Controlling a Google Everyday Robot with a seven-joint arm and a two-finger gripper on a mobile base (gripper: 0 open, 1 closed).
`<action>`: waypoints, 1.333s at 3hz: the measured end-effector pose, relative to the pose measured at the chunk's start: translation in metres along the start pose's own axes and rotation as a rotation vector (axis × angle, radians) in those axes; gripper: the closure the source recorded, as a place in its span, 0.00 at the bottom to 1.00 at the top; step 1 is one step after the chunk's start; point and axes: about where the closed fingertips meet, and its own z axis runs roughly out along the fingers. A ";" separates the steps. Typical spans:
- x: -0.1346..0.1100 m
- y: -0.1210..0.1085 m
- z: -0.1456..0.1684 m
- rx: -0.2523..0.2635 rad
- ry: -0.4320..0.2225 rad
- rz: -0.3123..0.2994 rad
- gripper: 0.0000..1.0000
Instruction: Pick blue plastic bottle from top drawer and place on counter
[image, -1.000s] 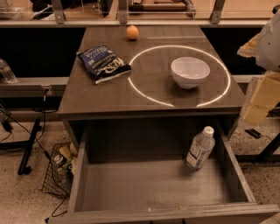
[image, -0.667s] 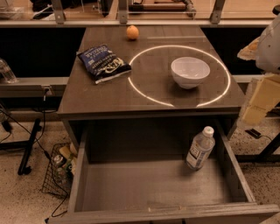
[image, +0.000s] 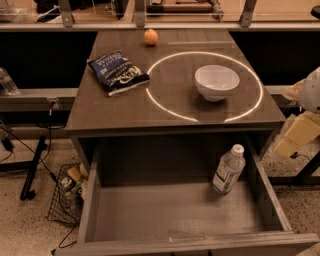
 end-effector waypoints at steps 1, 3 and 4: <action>0.028 -0.002 0.027 -0.020 -0.083 0.096 0.00; 0.048 0.024 0.071 -0.080 -0.195 0.159 0.00; 0.044 0.028 0.101 -0.096 -0.277 0.160 0.00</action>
Offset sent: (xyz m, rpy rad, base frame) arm -0.0210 -0.0294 -0.0809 0.2462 0.0334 -0.1483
